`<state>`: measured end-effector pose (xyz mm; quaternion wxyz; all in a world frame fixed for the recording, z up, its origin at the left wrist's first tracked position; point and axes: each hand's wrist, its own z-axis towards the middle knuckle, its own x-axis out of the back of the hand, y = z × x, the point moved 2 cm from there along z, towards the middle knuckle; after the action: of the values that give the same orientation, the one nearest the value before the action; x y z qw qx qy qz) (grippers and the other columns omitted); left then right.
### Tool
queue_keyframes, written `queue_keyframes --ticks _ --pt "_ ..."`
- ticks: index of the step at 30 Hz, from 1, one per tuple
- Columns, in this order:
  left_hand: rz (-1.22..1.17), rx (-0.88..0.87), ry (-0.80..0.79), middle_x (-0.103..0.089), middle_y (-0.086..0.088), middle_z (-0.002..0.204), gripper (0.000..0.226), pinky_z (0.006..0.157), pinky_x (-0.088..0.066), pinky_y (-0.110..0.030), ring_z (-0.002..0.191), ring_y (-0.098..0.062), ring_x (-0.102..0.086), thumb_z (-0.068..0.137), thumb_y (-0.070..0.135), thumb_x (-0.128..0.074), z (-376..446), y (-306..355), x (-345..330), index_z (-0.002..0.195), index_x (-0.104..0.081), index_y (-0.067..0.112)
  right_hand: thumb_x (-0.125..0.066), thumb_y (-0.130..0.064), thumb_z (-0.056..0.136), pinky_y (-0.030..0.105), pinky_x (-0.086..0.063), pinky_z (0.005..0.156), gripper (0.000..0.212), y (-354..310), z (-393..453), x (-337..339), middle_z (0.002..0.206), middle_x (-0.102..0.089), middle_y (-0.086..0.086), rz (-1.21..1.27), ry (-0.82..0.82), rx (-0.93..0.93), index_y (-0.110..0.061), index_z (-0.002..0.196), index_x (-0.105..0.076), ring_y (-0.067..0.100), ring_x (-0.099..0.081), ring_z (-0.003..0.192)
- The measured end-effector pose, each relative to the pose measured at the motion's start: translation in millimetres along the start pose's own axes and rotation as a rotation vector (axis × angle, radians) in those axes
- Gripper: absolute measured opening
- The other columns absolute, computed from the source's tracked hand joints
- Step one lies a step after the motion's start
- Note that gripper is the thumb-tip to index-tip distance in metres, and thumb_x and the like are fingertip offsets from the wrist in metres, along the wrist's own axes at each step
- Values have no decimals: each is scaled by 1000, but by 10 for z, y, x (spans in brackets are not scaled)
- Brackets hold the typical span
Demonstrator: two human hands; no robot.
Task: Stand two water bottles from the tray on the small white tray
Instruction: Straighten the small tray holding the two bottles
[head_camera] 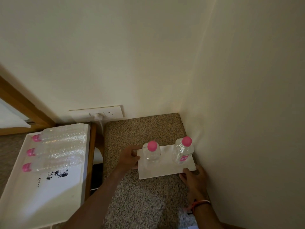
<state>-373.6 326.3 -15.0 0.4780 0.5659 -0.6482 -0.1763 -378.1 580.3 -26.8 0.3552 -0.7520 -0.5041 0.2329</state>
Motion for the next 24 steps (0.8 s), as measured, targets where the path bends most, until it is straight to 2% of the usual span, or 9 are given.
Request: queue_keyframes --ticks 2,6,8,11,13,15,21,22,24 --pt "-52 29 2 -69 -19 108 42 59 -66 -30 94 -30 -70 92 -12 -57 -23 -70 37 131 -64 3 -56 12 89 47 -55 80 34 5 3 13 123 -60 31 -64 -24 18 9 123 -56 37 -60 99" --pt "-106 80 50 -65 -29 123 42 52 -60 -23 101 -33 -69 93 -10 -61 -81 -187 123 133 -57 0 -54 -6 97 51 -57 84 25 54 -16 9 109 -67 29 -222 -51 148 10 114 -64 32 -64 88" --pt "-159 119 51 -64 -29 125 40 58 -61 -32 111 -41 -67 93 -11 -60 -100 -245 162 131 -57 -2 -54 -17 98 54 -58 82 31 66 -31 -1 96 -70 23 -325 -37 214 8 106 -69 31 -67 81" --pt "-223 187 66 -64 -31 126 37 70 -62 -45 115 -44 -66 92 -14 -59 -141 -312 235 128 -59 -6 -51 -27 99 59 -57 79 42 48 -11 -8 84 -72 25 -546 -27 299 7 88 -73 40 -70 79" --pt "-256 211 68 -66 -31 124 34 83 -61 -54 115 -44 -67 92 -15 -58 -166 -369 277 126 -60 -8 -48 -32 100 55 -58 76 49 23 5 -18 76 -73 24 -683 -15 323 5 79 -72 39 -71 74" --pt "-280 223 81 -67 -30 124 34 88 -60 -56 114 -44 -67 91 -15 -59 -198 -426 311 125 -61 -9 -46 -34 100 51 -59 73 52 -9 9 -31 72 -71 21 -775 -11 336 4 75 -70 36 -70 69" --pt "-356 240 114 -68 -28 125 37 92 -59 -53 113 -40 -68 93 -13 -60 -279 -534 383 129 -61 -6 -55 -25 97 55 -59 74 40 -53 42 -83 83 -72 27 -866 -128 306 11 87 -70 41 -71 75" --pt "-362 238 117 -68 -28 126 37 93 -59 -53 113 -40 -68 93 -12 -60 -285 -545 386 130 -61 -5 -57 -23 96 54 -60 70 38 -62 47 -80 80 -71 25 -848 -142 273 12 88 -70 39 -70 71" --pt "-369 235 123 -67 -27 128 37 96 -58 -55 116 -41 -67 94 -10 -60 -299 -563 389 131 -61 -4 -58 -21 96 42 -62 57 35 -74 64 -64 78 -68 21 -806 -175 190 12 94 -68 31 -66 60"
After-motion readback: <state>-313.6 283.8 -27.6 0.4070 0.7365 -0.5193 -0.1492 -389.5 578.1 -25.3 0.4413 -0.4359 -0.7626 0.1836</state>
